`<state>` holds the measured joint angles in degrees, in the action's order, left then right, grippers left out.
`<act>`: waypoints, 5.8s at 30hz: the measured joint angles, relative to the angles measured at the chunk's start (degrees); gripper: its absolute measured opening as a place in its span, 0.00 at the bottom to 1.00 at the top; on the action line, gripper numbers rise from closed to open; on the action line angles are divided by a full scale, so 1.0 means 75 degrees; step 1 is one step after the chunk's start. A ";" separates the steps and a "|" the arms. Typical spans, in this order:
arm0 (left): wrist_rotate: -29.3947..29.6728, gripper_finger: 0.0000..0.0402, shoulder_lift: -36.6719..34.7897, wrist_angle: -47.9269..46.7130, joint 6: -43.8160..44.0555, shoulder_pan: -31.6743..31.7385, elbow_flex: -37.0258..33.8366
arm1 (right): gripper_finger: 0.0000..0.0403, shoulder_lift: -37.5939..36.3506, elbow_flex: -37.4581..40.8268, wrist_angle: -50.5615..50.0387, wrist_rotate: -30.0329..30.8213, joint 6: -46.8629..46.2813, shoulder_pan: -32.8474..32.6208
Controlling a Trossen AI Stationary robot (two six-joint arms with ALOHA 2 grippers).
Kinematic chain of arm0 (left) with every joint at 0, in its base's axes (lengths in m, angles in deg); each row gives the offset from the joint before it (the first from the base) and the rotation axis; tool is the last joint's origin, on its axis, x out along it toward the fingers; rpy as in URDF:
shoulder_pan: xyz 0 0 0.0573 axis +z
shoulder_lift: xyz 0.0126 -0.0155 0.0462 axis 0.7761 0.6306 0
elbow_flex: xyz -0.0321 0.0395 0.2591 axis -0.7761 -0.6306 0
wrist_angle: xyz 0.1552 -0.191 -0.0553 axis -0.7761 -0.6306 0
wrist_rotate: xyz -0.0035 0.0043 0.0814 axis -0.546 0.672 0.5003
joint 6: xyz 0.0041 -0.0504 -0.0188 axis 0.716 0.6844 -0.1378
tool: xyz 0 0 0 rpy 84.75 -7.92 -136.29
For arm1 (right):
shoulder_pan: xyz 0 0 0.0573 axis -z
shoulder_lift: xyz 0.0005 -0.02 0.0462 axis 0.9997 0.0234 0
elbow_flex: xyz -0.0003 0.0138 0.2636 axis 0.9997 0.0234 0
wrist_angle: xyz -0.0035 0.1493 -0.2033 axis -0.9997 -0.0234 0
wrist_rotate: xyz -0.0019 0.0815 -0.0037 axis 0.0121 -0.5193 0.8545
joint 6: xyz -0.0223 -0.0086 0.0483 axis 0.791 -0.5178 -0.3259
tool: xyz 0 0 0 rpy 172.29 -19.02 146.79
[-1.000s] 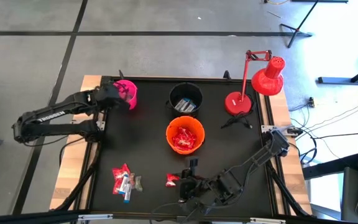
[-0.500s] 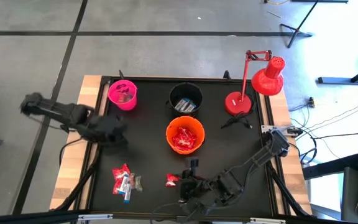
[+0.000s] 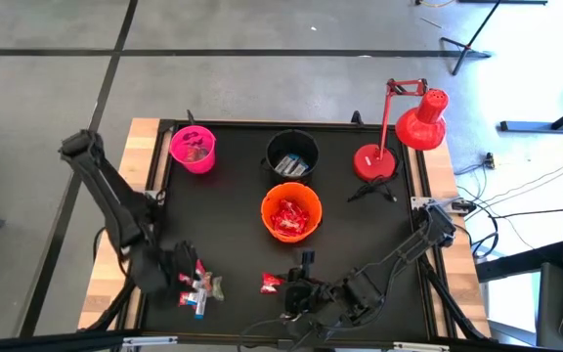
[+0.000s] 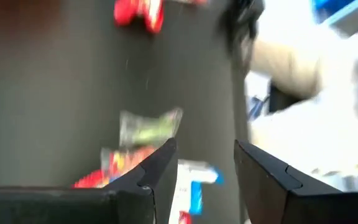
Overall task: Sort candy
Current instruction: Put the white chocolate into the black bucket
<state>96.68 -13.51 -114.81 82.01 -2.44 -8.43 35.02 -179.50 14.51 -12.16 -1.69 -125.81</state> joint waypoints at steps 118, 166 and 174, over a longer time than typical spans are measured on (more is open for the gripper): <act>0.0784 0.32 0.4776 -0.3230 0.3203 -0.1302 0.3777 | 0.23 0.0000 0.0006 -0.0026 0.0064 -0.0050 0.0001; -0.0450 0.41 0.4776 -0.2265 0.4934 -0.0367 0.2658 | 0.23 -0.0003 0.0073 -0.0052 -0.0146 -0.0047 -0.0002; -0.0371 0.31 0.4785 -0.2274 0.4931 -0.0367 0.2658 | 0.23 -0.0003 0.0073 -0.0052 -0.0146 -0.0047 -0.0002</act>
<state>93.90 22.38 -131.87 118.99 -5.19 11.50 35.00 -178.95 14.11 -13.25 -2.04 -125.83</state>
